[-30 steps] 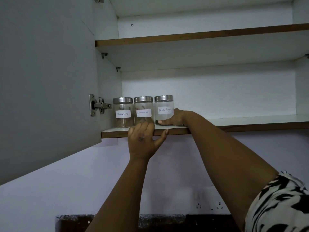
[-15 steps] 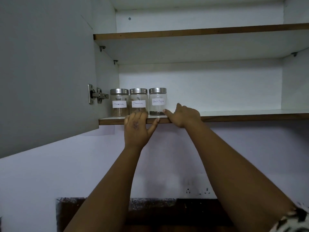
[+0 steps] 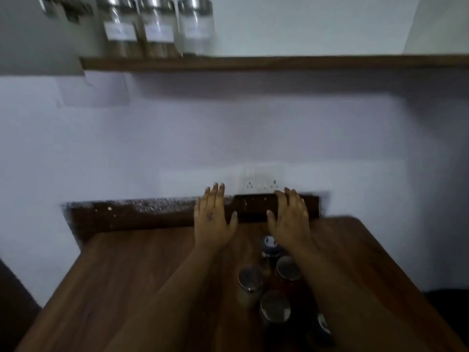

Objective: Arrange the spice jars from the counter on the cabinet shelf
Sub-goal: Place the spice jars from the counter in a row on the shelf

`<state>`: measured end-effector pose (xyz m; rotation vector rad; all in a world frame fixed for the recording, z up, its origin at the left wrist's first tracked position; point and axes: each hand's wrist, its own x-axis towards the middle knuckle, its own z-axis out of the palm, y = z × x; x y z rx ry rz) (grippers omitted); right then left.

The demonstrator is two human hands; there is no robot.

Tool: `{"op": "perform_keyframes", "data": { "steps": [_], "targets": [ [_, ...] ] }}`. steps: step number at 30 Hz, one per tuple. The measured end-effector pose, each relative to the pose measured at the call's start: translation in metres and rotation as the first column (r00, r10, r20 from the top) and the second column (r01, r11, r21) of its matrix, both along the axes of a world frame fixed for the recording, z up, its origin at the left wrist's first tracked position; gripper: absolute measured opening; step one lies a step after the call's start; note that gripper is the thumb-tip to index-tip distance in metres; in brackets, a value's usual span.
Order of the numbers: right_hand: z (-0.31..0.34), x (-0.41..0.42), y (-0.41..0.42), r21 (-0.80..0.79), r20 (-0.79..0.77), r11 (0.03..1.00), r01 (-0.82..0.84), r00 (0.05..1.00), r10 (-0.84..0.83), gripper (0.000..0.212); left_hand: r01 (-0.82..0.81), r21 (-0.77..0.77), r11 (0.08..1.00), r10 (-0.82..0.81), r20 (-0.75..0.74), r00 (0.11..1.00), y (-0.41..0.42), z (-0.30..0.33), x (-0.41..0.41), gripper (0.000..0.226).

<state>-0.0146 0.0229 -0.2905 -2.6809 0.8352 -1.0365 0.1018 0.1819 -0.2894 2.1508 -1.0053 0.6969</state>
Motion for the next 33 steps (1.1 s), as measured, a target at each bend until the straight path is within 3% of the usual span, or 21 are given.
{"op": "perform_keyframes", "data": {
  "steps": [4, 7, 10, 15, 18, 22, 24, 26, 27, 29, 31, 33],
  "targets": [
    [-0.051, -0.036, -0.011, 0.166, -0.073, 0.983, 0.084, 0.995, -0.073, 0.059, 0.073, 0.143, 0.987, -0.045, -0.185, 0.982, -0.001, -0.067, -0.038, 0.077],
    [-0.084, -0.058, -0.006, 0.207, -0.246, 0.968, 0.141, 0.965, -0.088, 0.058, 0.138, 0.215, 0.967, -0.073, -0.288, 0.955, 0.001, -0.105, -0.061, 0.076],
    [-0.112, -0.077, 0.013, 0.327, -0.203, 0.943, 0.060, 0.979, 0.008, 0.056, 0.147, 0.227, 0.963, -0.044, -0.406, 0.913, 0.008, -0.135, -0.079, 0.075],
    [-0.153, -0.089, 0.041, 0.510, -0.296, 0.858, -0.057, 0.925, 0.237, 0.095, 0.112, 0.281, 0.953, 0.006, -0.388, 0.921, 0.019, -0.176, -0.093, 0.066],
    [-0.170, -0.089, 0.050, 0.511, -0.394, 0.858, -0.044, 0.876, 0.279, 0.102, 0.124, 0.351, 0.928, 0.019, -0.376, 0.926, 0.019, -0.186, -0.095, 0.064],
    [-0.178, -0.092, 0.046, 0.607, -0.287, 0.787, -0.111, 0.893, 0.347, 0.096, 0.140, 0.433, 0.890, 0.029, -0.362, 0.932, 0.024, -0.186, -0.098, 0.074],
    [-0.172, -0.093, 0.042, 0.601, -0.209, 0.784, -0.154, 0.917, 0.340, 0.086, 0.219, 0.388, 0.895, -0.027, -0.443, 0.896, 0.032, -0.176, -0.102, 0.083],
    [-0.156, -0.090, 0.041, 0.608, -0.083, 0.778, -0.159, 0.962, 0.261, 0.072, 0.334, 0.107, 0.937, -0.191, -0.642, 0.743, 0.041, -0.157, -0.106, 0.074],
    [-0.144, -0.088, 0.042, 0.621, -0.004, 0.767, -0.162, 0.978, 0.210, 0.065, 0.336, -0.120, 0.934, -0.310, -0.740, 0.597, 0.043, -0.146, -0.106, 0.062],
    [-0.116, -0.078, 0.041, 0.691, 0.120, 0.700, -0.177, 0.984, 0.131, 0.058, 0.174, -0.489, 0.855, -0.516, -0.835, 0.190, 0.042, -0.122, -0.104, 0.044],
    [-0.088, -0.061, 0.036, 0.782, 0.128, 0.607, -0.142, 0.990, 0.066, 0.072, 0.041, -0.630, 0.776, -0.615, -0.769, -0.176, 0.039, -0.102, -0.097, 0.051],
    [-0.062, -0.046, 0.031, 0.833, -0.025, 0.553, 0.000, 0.999, 0.038, 0.103, 0.088, -0.661, 0.745, -0.606, -0.726, -0.323, 0.035, -0.087, -0.091, 0.066]
  ]
}}
